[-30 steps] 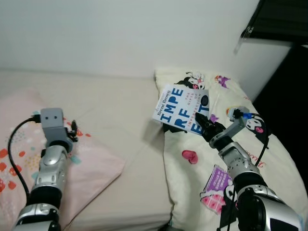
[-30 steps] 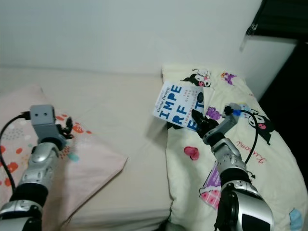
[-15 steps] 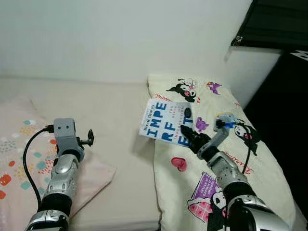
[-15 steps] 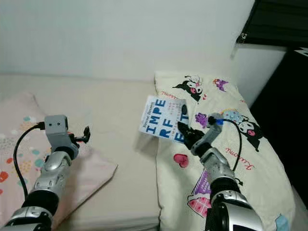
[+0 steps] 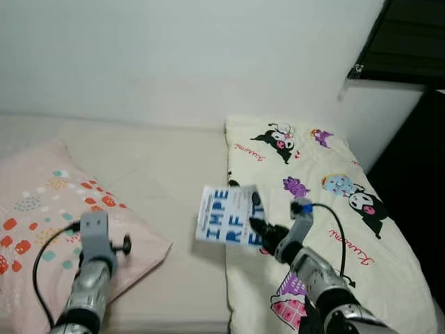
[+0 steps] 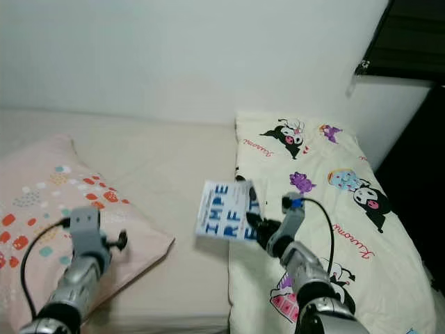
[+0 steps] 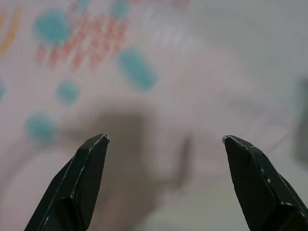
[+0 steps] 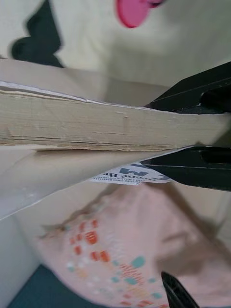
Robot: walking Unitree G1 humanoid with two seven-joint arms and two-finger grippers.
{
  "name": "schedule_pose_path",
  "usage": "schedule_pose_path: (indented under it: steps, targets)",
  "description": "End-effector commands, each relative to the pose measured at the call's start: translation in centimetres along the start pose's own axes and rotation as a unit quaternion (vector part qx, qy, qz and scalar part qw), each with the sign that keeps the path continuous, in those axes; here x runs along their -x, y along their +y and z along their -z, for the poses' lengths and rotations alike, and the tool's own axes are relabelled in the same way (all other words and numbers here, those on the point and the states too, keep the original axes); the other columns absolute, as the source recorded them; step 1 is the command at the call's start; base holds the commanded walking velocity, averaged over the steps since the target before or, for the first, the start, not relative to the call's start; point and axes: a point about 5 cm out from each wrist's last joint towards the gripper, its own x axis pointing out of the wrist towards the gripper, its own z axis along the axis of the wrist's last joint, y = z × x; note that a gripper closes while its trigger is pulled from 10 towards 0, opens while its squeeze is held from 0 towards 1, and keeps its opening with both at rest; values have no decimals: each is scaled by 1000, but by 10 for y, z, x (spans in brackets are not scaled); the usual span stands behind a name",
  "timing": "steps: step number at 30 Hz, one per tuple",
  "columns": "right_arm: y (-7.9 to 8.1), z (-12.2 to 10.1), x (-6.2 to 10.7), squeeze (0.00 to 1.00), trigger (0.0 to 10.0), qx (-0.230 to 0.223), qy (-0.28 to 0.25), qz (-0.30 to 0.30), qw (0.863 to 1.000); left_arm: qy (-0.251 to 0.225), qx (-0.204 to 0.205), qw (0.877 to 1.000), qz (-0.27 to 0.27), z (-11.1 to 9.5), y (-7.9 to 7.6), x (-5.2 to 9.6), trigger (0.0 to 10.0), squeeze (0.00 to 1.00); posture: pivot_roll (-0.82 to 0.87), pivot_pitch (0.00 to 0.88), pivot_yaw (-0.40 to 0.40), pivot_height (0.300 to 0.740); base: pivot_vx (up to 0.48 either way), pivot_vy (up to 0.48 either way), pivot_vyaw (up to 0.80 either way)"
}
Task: Clean up the room
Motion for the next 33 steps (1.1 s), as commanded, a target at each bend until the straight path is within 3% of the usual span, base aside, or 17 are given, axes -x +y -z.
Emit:
schedule_pose_path:
  steps: [1, 9, 19, 27, 28, 33]
  targets:
    - [3, -4, -3, 0, 10000, 10, -12, -6, 1000, 11, 10, 1000, -6, 4, 1, 1, 10000, 0, 42, 0, -93, 740, 0, 375, 0]
    - [2, 1, -1, 0, 10000, 7, -5, 0, 1000, 11, -18, 1000, -8, 8, 4, 2, 10000, 0, 48, 0, -94, 740, 0, 403, 0]
    - [2, 5, -1, 0, 10000, 8, -4, 9, 1000, 6, -24, 1000, 1, 6, 0, 1, 10000, 0, 48, 0, -90, 740, 0, 450, 0]
    - [-4, 1, 1, 0, 10000, 10, -12, 37, 999, -26, 0, 999, 37, -12, -19, -3, 10000, 0, 47, 0, -84, 740, 0, 153, -689]
    - [-6, -1, 2, 0, 10000, 11, -16, 42, 999, -42, 5, 998, 52, -22, -29, -5, 10000, 0, 47, 0, -79, 740, 0, 0, -788]
    - [-5, -3, 1, 0, 10000, 11, -20, 44, 999, -59, 23, 996, 70, -35, -43, -7, 10000, 0, 46, 0, -76, 740, 0, 0, -788]
